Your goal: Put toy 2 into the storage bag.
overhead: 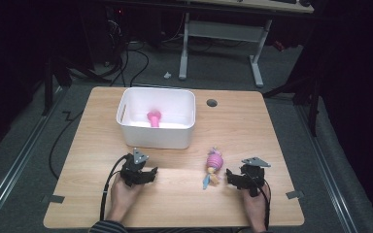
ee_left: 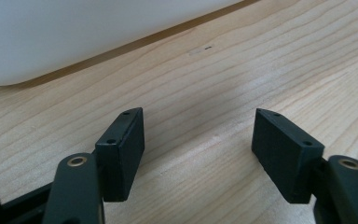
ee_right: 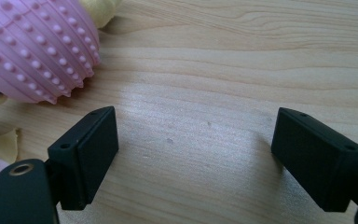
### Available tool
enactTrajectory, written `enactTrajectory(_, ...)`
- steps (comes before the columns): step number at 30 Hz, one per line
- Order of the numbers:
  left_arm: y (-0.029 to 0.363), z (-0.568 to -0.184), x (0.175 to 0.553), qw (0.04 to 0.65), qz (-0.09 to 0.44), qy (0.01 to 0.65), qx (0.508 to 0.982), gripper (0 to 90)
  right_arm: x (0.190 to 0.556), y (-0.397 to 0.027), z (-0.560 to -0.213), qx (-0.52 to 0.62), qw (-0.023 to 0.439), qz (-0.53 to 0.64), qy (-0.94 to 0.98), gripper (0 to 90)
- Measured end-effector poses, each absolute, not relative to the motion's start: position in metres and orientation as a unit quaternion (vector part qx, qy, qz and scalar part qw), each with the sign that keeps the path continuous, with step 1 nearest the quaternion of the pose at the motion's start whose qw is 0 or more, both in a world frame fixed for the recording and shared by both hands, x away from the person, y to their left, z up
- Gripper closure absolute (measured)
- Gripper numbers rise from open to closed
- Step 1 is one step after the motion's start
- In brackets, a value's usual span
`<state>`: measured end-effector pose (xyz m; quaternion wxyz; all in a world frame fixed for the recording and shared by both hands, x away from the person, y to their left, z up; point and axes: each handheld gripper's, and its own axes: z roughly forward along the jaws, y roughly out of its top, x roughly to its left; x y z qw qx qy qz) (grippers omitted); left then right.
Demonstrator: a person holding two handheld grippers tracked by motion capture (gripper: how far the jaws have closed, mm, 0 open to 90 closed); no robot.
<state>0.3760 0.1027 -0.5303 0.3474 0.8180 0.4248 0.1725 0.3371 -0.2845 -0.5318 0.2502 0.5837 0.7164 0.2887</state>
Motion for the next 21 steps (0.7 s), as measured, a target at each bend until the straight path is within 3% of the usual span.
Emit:
enactTrajectory(13, 0.106, -0.5352, 0.374, 0.368, 0.181, 0.417, 0.811, 32.8, 0.3395, -0.2864, -0.5311, 0.563, 0.231, 0.289, 0.739, 8.8)
enactTrajectory(21, 0.1071, -0.5353, 0.376, 0.368, 0.18, 0.416, 0.812, 31.2, 0.3324, -0.2867, -0.525, 0.554, 0.216, 0.281, 0.753, 18.9)
